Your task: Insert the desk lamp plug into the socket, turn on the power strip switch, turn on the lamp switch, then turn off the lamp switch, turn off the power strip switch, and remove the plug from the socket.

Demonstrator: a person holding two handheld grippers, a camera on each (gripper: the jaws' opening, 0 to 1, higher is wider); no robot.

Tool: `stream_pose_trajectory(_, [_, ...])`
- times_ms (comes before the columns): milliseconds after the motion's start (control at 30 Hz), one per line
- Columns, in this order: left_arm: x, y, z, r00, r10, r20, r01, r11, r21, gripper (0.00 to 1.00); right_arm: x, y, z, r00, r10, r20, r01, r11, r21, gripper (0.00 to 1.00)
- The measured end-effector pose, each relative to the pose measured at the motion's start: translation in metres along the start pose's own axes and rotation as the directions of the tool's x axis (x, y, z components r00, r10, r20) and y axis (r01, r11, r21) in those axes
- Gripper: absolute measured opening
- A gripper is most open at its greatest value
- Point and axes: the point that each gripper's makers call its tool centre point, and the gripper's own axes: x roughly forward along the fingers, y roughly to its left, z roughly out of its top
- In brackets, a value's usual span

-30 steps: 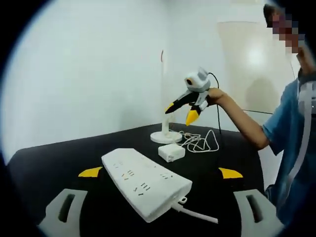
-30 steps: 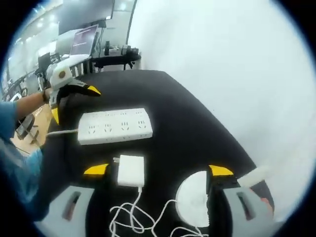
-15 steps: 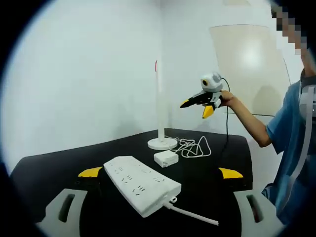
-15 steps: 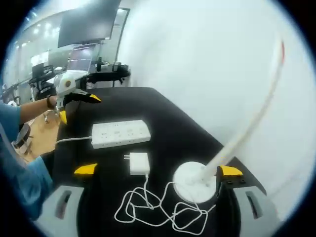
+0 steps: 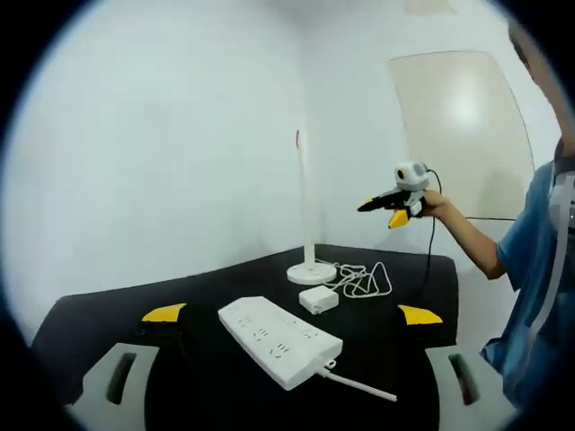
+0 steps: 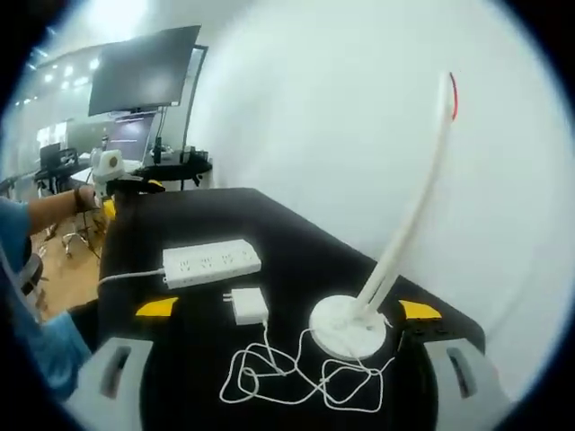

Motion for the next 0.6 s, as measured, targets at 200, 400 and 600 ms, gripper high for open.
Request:
stream_pose_trajectory(200, [-0.021,0.011,0.019,0.995,0.018,0.099,-0.016,1.0,-0.022,0.89,-0.02,-0.003,-0.005,0.999,-0.038,0.013,0.038,0.999,-0.006,0.96])
stream_pose_trajectory(400, [-0.04,0.025,0.015,0.998,0.022,0.053,-0.019,0.998,-0.054,0.89,-0.042,-0.015,-0.011,0.994,-0.089,0.059,0.087,0.995,0.041,0.96])
stream_pose_trajectory(600, [-0.06,0.044,0.007,0.998,0.054,-0.01,-0.055,0.997,-0.056,0.89,-0.057,-0.018,-0.019,0.987,-0.132,0.086,0.126,0.989,0.078,0.96])
